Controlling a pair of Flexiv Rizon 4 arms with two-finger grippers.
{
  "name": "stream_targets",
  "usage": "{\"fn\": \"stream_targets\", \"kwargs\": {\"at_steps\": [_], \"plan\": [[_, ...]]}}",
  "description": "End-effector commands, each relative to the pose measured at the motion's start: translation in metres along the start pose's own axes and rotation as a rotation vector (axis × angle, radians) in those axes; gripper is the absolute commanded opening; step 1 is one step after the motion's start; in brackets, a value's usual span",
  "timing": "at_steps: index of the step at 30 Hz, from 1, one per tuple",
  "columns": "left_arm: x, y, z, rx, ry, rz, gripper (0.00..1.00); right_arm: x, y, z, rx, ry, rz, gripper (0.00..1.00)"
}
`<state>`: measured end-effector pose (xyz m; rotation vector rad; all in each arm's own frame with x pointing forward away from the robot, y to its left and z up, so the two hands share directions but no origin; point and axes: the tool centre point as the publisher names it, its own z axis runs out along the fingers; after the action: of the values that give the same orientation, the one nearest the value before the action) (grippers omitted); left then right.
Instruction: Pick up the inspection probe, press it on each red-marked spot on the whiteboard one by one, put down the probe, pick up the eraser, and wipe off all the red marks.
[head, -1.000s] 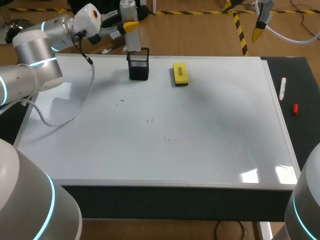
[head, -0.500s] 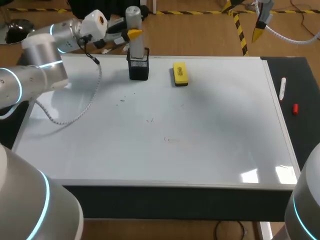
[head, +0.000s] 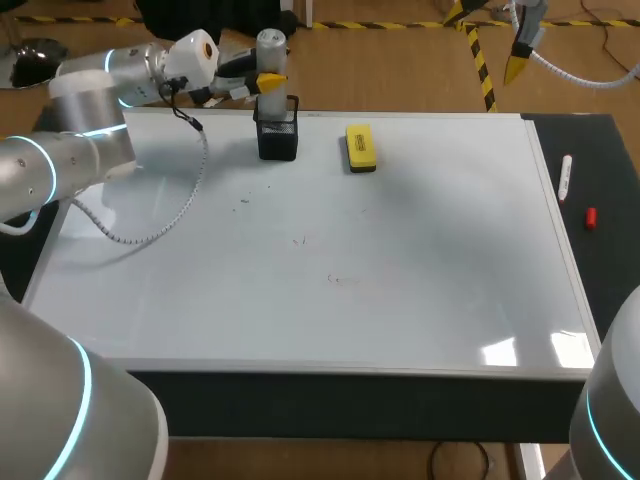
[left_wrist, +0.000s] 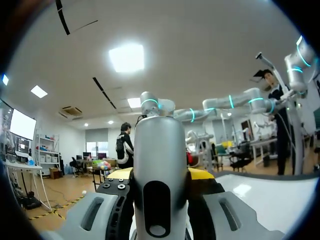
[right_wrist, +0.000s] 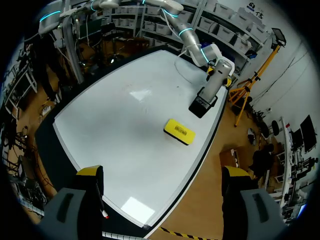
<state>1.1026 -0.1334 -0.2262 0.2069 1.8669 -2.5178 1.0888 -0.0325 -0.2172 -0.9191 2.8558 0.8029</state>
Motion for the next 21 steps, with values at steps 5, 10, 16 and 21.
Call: {"fn": "stream_targets", "kwargs": {"at_steps": [5, 10, 16, 21], "plan": [[0.001, 0.019, 0.003, 0.012, 0.012, -0.009, 0.0, -0.001, -0.001, -0.001, 0.002, 0.006, -0.001, 1.0], [0.002, 0.027, 0.006, 0.0, 0.017, -0.021, 0.0, -0.001, -0.001, -0.001, 0.002, 0.006, -0.001, 1.0], [0.002, 0.038, 0.004, -0.016, 0.018, -0.035, 0.0, -0.001, -0.001, -0.001, 0.002, 0.006, -0.001, 1.0], [0.003, 0.043, 0.002, -0.037, 0.008, -0.044, 0.0, -0.001, -0.001, -0.001, 0.002, 0.006, -0.001, 1.0]]}}
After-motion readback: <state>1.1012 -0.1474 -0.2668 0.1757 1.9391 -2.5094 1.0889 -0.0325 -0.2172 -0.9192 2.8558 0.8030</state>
